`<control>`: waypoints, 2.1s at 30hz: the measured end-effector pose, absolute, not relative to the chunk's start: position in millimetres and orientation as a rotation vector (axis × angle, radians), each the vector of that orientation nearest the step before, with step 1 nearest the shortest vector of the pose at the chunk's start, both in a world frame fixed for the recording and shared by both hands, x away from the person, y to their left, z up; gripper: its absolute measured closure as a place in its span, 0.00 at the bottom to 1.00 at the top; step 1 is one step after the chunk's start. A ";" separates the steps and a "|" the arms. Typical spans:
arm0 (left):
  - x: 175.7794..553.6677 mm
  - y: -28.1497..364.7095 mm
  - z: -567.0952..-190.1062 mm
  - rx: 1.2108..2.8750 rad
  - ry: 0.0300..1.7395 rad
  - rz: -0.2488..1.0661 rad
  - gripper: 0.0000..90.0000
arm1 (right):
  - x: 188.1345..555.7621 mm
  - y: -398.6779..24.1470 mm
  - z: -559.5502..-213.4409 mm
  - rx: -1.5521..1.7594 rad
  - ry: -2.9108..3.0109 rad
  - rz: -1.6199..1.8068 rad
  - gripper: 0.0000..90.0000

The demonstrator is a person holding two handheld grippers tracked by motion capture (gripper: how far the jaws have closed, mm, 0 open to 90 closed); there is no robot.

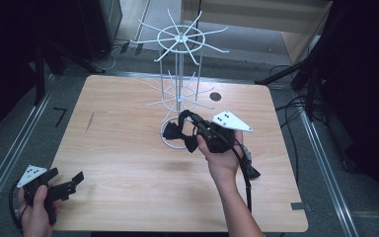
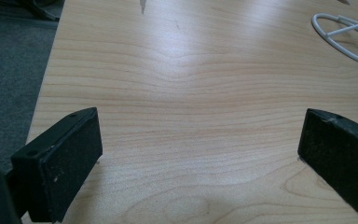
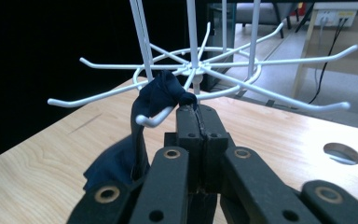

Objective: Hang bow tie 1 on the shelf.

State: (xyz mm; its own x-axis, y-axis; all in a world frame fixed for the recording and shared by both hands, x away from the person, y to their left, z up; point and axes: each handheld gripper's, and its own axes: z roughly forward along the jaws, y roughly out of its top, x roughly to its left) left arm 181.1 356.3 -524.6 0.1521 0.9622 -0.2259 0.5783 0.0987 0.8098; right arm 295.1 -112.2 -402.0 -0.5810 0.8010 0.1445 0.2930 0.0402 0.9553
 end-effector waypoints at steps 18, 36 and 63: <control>181.1 355.9 -524.6 1.579 1.531 0.576 0.00 | 286.3 -133.9 -418.7 1.156 1.876 1.561 0.46; 180.9 355.9 -524.5 1.579 1.531 0.574 0.00 | 271.4 -166.9 -433.2 1.219 1.893 1.550 0.03; 181.2 356.4 -524.5 1.577 1.534 0.571 0.00 | 250.9 -227.2 -475.7 1.332 1.857 1.480 0.00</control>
State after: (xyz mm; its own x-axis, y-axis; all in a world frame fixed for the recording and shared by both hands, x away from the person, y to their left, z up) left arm 181.2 356.4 -524.5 0.1465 0.9625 -0.2282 0.5786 0.1038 0.8090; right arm 250.9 -227.2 -475.7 -0.4555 0.8598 0.2310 0.4170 -0.0232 0.9086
